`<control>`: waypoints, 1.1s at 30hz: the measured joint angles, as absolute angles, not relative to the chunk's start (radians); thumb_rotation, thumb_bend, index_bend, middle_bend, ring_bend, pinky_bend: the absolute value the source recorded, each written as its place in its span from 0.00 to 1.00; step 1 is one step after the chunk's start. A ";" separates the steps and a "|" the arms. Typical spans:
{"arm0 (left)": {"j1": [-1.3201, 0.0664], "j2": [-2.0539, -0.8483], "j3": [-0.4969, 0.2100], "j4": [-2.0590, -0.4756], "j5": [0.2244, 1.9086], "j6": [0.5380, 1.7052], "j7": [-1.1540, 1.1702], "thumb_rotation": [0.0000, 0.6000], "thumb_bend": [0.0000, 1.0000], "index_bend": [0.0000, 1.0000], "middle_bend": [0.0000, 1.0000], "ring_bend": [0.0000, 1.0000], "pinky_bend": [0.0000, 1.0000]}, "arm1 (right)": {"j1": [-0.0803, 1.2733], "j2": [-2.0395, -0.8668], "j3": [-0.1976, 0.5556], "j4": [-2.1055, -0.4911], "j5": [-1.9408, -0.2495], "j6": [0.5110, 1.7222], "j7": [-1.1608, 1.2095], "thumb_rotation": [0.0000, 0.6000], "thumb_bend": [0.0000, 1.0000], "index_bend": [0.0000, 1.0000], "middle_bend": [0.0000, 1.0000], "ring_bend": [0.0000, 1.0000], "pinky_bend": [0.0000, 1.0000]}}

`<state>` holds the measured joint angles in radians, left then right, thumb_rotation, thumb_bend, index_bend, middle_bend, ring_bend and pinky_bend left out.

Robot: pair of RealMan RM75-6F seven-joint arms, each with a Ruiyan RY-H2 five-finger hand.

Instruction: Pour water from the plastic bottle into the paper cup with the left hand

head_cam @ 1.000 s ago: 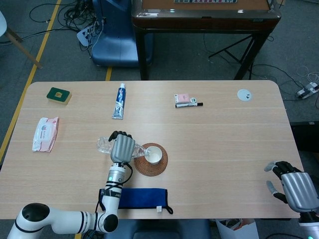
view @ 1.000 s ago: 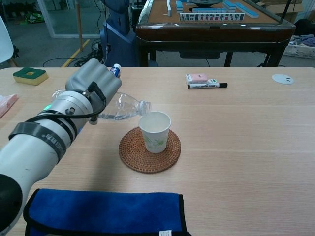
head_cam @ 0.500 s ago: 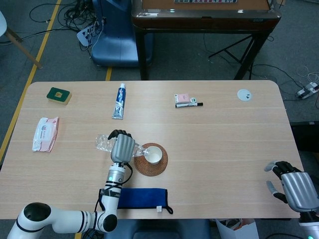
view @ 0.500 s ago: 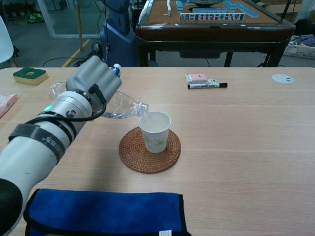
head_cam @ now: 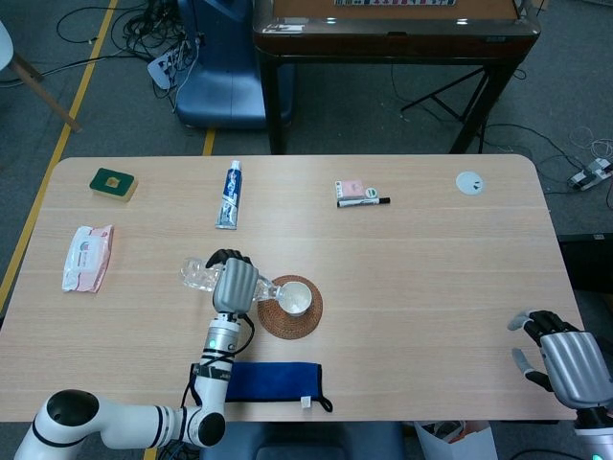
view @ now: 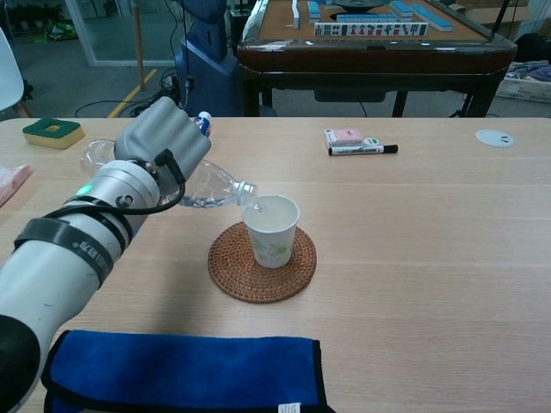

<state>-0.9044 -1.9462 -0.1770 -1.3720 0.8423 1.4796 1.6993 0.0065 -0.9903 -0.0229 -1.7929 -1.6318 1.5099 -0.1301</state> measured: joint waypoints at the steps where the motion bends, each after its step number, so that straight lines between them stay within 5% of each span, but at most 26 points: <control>1: -0.905 -1.946 -0.176 -1.371 0.842 1.479 1.702 1.00 0.06 0.75 0.73 0.53 0.56 | 0.007 -0.990 -0.023 -1.793 -1.632 1.510 -0.130 1.00 0.35 0.43 0.35 0.31 0.57; 33: -0.921 -1.966 -0.178 -1.342 0.843 1.460 1.735 1.00 0.06 0.76 0.73 0.54 0.56 | 0.008 -0.991 -0.023 -1.792 -1.632 1.508 -0.128 1.00 0.35 0.43 0.35 0.31 0.57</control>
<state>-0.9215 -1.9663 -0.1783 -1.3423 0.8425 1.4598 1.7351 0.0078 -0.9905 -0.0231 -1.7916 -1.6318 1.5084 -0.1280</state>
